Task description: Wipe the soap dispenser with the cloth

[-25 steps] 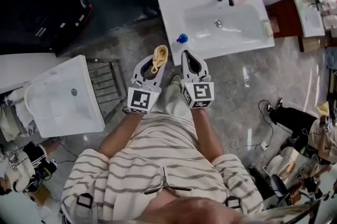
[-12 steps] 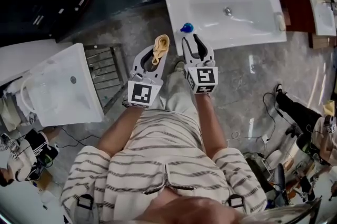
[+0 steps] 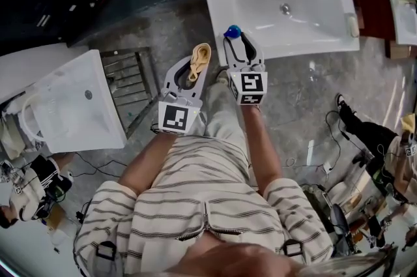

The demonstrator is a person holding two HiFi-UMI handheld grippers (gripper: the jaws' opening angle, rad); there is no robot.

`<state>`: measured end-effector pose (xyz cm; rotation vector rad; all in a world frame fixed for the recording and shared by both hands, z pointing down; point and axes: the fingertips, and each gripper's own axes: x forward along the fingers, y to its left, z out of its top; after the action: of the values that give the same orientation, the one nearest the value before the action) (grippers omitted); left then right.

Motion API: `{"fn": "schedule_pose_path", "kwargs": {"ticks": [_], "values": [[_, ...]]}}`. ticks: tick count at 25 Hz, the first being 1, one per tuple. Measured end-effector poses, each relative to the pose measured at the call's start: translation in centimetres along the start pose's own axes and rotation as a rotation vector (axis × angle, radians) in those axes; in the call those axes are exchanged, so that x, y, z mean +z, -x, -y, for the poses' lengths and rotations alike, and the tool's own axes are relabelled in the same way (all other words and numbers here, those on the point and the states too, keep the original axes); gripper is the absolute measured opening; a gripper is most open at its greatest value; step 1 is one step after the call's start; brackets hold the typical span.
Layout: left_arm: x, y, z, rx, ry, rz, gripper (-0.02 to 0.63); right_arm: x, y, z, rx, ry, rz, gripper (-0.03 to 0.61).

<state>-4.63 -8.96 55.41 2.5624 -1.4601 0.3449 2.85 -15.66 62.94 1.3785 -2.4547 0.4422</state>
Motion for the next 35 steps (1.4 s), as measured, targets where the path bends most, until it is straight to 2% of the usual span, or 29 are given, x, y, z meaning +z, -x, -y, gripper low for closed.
{"fn": "schedule_pose_path", "kwargs": {"ticks": [3,8,14,18,26,31,35], "values": [[-0.4,-0.4,0.1,-0.003,-0.021,-0.011,0.086,0.0,-0.6,0.1,0.013,0.012,0.008,0.167],[-0.5,-0.9,0.1,-0.007,-0.005,-0.003,0.086,0.0,-1.5,0.5,0.027,0.037,0.02,0.17],[-1.1,-1.2,0.1,0.002,-0.001,-0.013,0.086,-0.3,-1.9,0.5,0.055,0.062,0.009,0.127],[-1.0,-1.5,0.4,-0.008,-0.015,-0.008,0.086,-0.2,-1.9,0.7,0.067,0.085,-0.01,0.129],[-0.7,-0.9,1.1,-0.017,-0.035,-0.006,0.086,0.2,-1.2,0.5,0.063,0.049,-0.012,0.127],[-0.4,-0.8,1.2,-0.021,-0.018,0.0,0.086,1.2,-0.5,0.6,0.058,0.046,0.005,0.127],[0.2,-0.2,1.2,-0.043,-0.049,0.008,0.086,2.8,0.3,0.4,0.052,0.049,0.018,0.127]]}}
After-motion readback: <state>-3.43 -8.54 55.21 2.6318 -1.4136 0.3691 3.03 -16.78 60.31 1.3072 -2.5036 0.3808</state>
